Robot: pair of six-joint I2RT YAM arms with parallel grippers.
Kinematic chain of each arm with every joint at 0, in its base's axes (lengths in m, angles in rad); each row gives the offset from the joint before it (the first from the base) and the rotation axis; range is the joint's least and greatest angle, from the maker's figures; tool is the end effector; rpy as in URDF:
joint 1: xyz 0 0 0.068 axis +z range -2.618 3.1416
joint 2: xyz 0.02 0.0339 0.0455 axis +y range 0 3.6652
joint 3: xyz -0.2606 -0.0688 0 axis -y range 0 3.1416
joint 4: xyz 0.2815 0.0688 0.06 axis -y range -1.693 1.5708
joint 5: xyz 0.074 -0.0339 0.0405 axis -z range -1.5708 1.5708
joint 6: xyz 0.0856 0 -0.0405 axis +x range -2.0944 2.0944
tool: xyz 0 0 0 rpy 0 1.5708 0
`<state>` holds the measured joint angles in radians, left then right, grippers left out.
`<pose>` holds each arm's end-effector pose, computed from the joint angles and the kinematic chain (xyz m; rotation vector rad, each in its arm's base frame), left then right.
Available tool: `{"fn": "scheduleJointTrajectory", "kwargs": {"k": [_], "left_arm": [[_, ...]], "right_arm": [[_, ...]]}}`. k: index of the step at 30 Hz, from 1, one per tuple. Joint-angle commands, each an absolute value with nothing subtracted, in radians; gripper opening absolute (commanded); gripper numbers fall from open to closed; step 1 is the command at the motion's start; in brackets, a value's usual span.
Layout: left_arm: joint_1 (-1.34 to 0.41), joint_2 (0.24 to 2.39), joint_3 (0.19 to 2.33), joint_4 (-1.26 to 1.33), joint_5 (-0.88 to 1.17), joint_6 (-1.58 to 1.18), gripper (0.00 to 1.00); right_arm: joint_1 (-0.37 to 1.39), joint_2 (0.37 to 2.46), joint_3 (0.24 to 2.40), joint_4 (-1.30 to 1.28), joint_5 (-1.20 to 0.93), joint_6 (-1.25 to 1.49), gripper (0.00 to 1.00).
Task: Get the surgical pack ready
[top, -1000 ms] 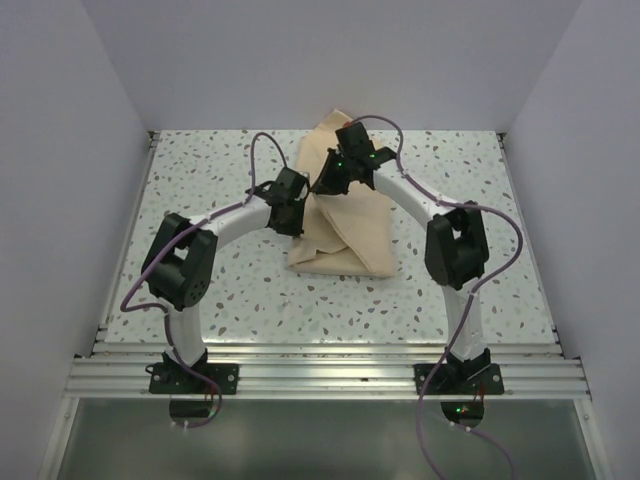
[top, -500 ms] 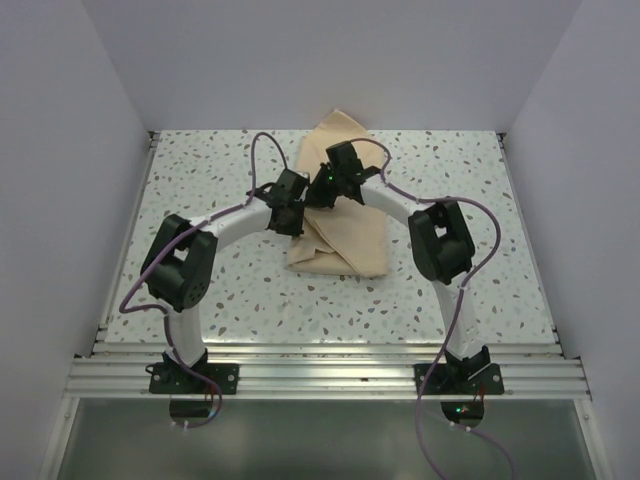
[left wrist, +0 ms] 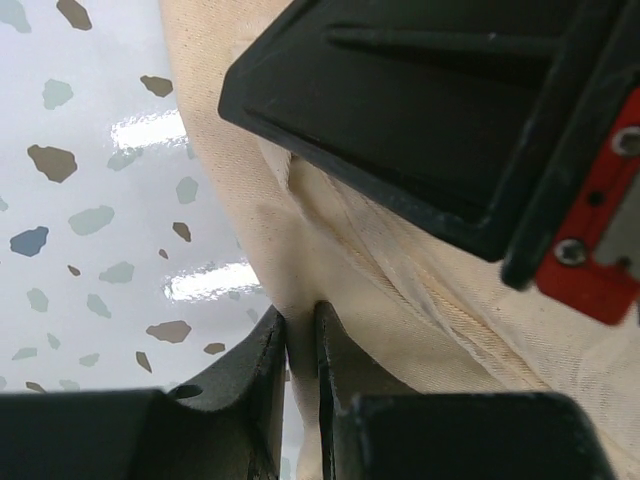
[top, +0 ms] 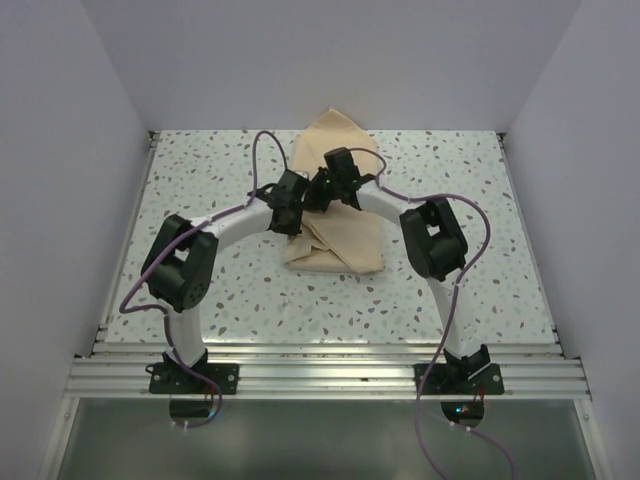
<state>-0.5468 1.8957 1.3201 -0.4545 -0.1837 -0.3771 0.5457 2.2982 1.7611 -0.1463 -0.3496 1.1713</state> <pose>0.3954 -0.2224 0.1220 0.1528 2.5726 -0.1058 0.4853 0.3290 0.1182 0.5798 2.4870 1.2092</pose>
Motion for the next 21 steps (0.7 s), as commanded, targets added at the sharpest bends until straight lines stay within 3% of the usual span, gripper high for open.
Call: {"fn": "scheduleJointTrajectory", "kwargs": {"k": [1,3,8,14,21], "left_arm": [[-0.592,1.850,1.324,-0.399,-0.143,-0.344,0.00],[-0.594,1.841,1.322,-0.397,-0.147,-0.342,0.00],[-0.594,1.813,1.322,-0.406,-0.161,-0.336,0.18],[-0.594,1.769,1.299,-0.419,-0.189,-0.345,0.36],[-0.592,1.723,1.290,-0.452,-0.193,-0.356,0.43]], "right_arm": [[0.581,2.301,1.767,-0.005,-0.393,1.238,0.00],[0.581,2.301,1.763,0.018,-0.391,1.238,0.00],[0.580,2.301,1.784,0.003,-0.388,1.224,0.22],[0.578,2.312,1.801,0.003,-0.385,1.223,0.26],[0.578,2.318,1.830,-0.021,-0.380,1.215,0.43]]}}
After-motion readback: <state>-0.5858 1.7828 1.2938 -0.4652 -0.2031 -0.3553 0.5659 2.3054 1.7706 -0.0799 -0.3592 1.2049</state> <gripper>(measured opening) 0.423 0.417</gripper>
